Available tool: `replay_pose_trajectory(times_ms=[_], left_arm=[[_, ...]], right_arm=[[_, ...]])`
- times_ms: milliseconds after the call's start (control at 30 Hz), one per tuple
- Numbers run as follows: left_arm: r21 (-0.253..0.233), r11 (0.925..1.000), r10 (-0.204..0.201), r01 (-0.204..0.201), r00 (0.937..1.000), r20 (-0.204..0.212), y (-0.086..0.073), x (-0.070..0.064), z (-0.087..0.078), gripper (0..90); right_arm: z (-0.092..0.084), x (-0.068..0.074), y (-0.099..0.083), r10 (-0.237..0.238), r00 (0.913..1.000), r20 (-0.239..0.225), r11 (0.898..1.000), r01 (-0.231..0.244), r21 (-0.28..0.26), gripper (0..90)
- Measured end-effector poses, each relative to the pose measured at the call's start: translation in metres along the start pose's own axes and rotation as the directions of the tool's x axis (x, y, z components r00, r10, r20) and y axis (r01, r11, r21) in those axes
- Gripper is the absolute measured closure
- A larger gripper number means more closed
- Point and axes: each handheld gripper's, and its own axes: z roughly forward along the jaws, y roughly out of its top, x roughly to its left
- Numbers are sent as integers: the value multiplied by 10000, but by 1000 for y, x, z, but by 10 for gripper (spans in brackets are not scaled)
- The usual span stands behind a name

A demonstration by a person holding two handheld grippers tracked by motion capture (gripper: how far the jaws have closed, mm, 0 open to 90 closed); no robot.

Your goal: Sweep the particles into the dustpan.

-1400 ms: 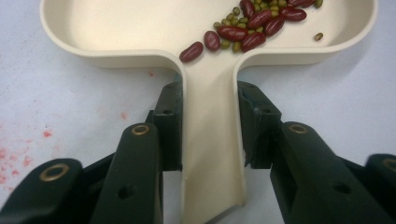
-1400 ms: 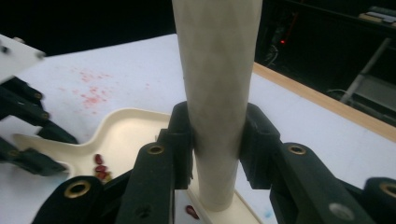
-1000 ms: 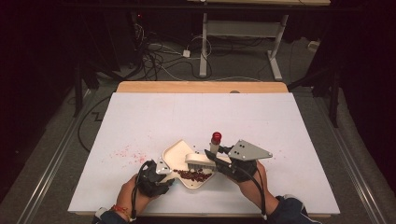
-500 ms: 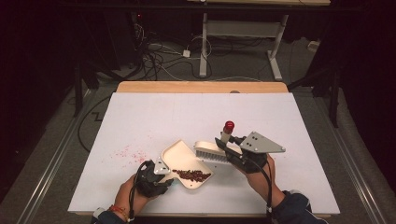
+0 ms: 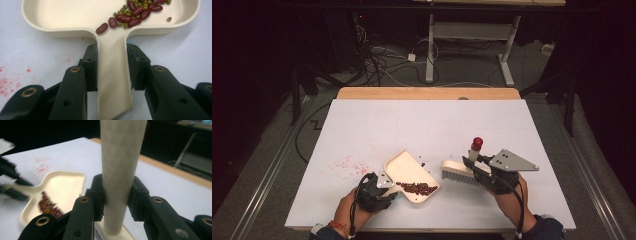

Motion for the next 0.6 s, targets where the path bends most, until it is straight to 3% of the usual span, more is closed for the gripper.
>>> replay_pose_trajectory(times_ms=[100,200,300,333,400,467,600], left_arm=[[35,10000,5,-5,10000,-23,1,0,1,633],[49,10000,11,-11,10000,-42,1,-1,2,632],[81,10000,-6,6,10000,-26,1,-1,3,633],[52,10000,-31,31,10000,-21,1,-1,3,632],[39,10000,-27,27,10000,1,1,-1,2,633],[13,10000,-38,38,10000,12,0,-1,2,632],[4,10000,-47,47,10000,20,0,-1,2,633]], right_arm=[[2,10,2,-230,9997,-113,9997,230,1,701],[5,15,4,40,9985,-543,10000,-43,-58,702],[10,26,7,-176,9974,-697,9998,171,-73,702],[11,27,8,-24,9959,-907,9999,11,-142,702],[10,29,11,13,9932,-1164,9994,-54,-354,702],[8,26,13,-174,9942,-1060,9991,131,-414,702],[6,19,15,113,9946,-1033,9978,-180,-639,702]])
